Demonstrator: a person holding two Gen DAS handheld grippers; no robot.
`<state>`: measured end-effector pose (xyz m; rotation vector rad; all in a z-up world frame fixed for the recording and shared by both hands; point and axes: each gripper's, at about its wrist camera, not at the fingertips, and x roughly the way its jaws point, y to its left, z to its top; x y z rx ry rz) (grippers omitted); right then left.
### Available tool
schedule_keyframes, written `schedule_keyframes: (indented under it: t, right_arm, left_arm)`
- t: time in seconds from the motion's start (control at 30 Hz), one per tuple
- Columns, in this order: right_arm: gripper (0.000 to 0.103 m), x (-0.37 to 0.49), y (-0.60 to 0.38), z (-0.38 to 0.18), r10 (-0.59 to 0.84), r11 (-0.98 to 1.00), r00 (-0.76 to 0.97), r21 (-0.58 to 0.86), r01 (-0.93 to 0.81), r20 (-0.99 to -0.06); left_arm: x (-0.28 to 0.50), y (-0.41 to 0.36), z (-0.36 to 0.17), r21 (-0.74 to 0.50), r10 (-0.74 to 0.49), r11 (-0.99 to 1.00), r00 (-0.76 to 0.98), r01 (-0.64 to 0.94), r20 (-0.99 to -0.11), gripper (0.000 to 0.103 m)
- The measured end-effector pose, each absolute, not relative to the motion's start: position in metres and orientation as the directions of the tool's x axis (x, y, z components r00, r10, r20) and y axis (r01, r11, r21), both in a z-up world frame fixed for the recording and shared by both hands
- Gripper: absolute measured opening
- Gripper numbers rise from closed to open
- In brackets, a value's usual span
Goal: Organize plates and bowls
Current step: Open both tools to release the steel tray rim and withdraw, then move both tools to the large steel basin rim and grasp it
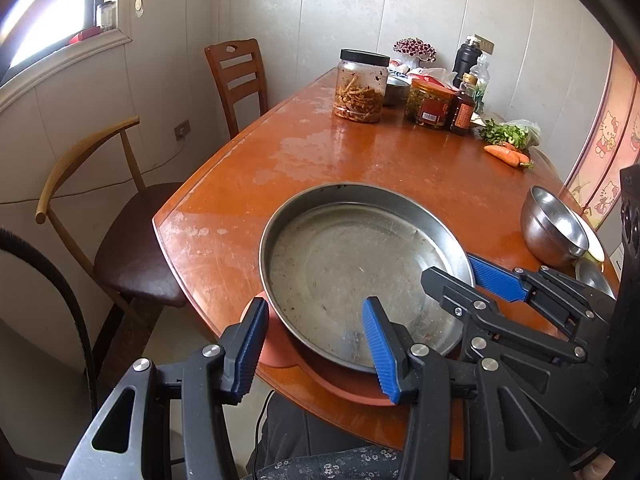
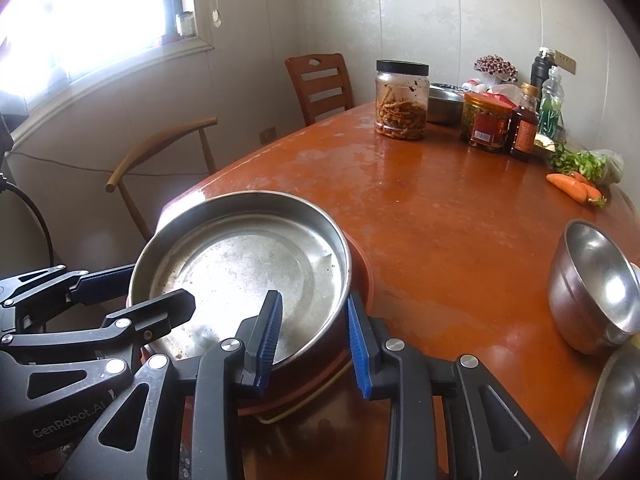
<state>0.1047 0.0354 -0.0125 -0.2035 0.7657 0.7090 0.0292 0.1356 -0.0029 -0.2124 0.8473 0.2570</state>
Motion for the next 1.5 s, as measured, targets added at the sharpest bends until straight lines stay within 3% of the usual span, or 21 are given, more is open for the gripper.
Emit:
schedule_keyframes:
  t: [0.27, 0.53, 1.3, 1.5]
  right_arm:
    - [0.038, 0.101, 0.034, -0.012, 0.505, 0.748, 0.498, 0.070, -0.660, -0.705]
    - [0.053, 0.097, 0.029, -0.008, 0.501, 0.755, 0.514, 0.061, -0.653, -0.696]
    - [0.059, 0.081, -0.016, 0.027, 0.524, 0.785, 0.573, 0.095, -0.612, -0.630]
    - [0.067, 0.068, -0.047, 0.050, 0.516, 0.807, 0.638, 0.075, -0.586, -0.572]
  left_arm:
    - [0.025, 0.135, -0.002, -0.075, 0.151, 0.945, 0.625, -0.319, -0.766, 0.049]
    - [0.019, 0.137, 0.003, -0.086, 0.150, 0.942, 0.636, -0.324, -0.757, 0.049]
    - [0.007, 0.107, 0.031, -0.074, 0.161, 0.951, 0.687, -0.299, -0.708, 0.056]
    - [0.010, 0.080, 0.042, -0.072, 0.134, 0.964, 0.705, -0.255, -0.697, 0.057]
